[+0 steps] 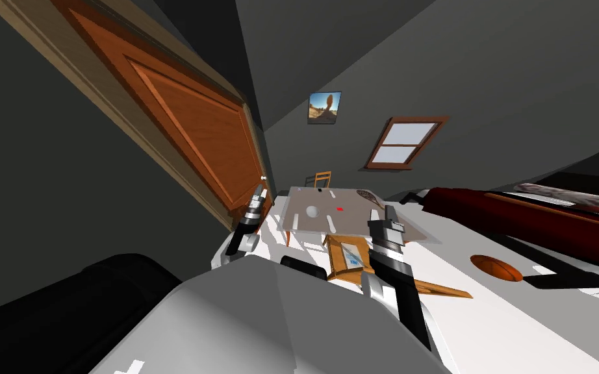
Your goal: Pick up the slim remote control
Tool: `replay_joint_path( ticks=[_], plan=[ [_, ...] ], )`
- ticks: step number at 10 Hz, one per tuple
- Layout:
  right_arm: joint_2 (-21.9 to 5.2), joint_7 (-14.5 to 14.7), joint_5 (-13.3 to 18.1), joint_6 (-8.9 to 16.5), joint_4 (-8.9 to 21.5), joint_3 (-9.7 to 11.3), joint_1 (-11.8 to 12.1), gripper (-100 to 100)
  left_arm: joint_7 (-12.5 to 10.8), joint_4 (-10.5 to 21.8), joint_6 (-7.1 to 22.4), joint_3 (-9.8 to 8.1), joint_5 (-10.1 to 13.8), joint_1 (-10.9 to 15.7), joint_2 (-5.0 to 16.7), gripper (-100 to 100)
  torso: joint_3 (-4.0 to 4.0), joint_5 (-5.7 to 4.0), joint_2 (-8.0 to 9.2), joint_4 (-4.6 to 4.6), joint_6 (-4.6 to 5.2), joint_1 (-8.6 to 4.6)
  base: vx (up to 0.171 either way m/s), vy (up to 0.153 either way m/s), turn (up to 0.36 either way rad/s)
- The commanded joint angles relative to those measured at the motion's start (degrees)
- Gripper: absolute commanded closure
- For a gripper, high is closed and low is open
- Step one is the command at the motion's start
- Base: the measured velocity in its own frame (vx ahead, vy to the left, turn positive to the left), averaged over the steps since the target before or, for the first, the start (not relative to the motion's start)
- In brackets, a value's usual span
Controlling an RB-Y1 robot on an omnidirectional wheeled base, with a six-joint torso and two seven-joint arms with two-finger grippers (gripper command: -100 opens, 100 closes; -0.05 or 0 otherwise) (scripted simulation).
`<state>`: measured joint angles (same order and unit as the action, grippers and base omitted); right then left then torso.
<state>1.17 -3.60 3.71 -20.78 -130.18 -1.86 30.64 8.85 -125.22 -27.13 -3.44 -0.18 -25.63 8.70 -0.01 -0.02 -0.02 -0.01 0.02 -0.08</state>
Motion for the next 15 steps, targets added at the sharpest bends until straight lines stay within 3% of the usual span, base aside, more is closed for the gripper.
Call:
replay_joint_path(
  ticks=[1,3,6,7,9,10,15],
  plan=[
    [0.00,0.00,0.00,0.00,0.00,0.00,0.00,0,0.32,0.60,1.65,0.00,0.18,0.67,0.82,-100,0.00,0.00,0.00,0.00,0.00,0.00,0.003,-0.017,-0.051],
    [0.00,0.00,0.00,0.00,0.00,0.00,0.00,0,1.00,3.10,5.23,-0.45,1.33,2.07,3.58,-100,0.00,0.00,0.00,0.00,0.00,0.02,0.006,-0.015,-0.223],
    [-0.01,0.00,0.00,0.00,0.00,-0.01,0.01,0,1.44,4.53,8.04,-0.70,2.01,2.82,4.86,-100,-0.04,0.04,-0.07,-0.01,-0.02,0.18,0.021,0.024,-0.072],
    [-0.01,0.00,0.00,0.00,0.00,-0.01,0.01,0,1.94,6.09,10.34,-0.94,2.76,3.58,6.08,-100,-0.04,0.04,-0.07,-0.02,-0.03,0.19,0.035,0.035,-0.116],
    [-0.01,0.00,0.00,0.00,0.00,-0.01,0.01,0,1.94,6.09,10.44,-0.94,2.76,3.58,6.08,-100,-0.04,0.04,-0.07,-0.02,-0.04,0.17,0.019,0.019,-0.064],
    [-0.01,0.00,0.00,0.00,0.00,-0.01,0.01,0,2.51,7.77,12.96,-1.19,3.57,4.35,7.25,-100,-0.03,0.03,-0.05,-0.01,-0.03,0.14,0.032,0.033,-0.110],
    [0.00,0.00,0.00,0.00,0.00,-0.01,0.01,0,2.51,7.77,12.96,-1.19,3.57,4.35,7.25,-100,0.04,0.00,0.07,0.02,-0.06,0.01,0.002,0.002,-0.007]
  ],
)
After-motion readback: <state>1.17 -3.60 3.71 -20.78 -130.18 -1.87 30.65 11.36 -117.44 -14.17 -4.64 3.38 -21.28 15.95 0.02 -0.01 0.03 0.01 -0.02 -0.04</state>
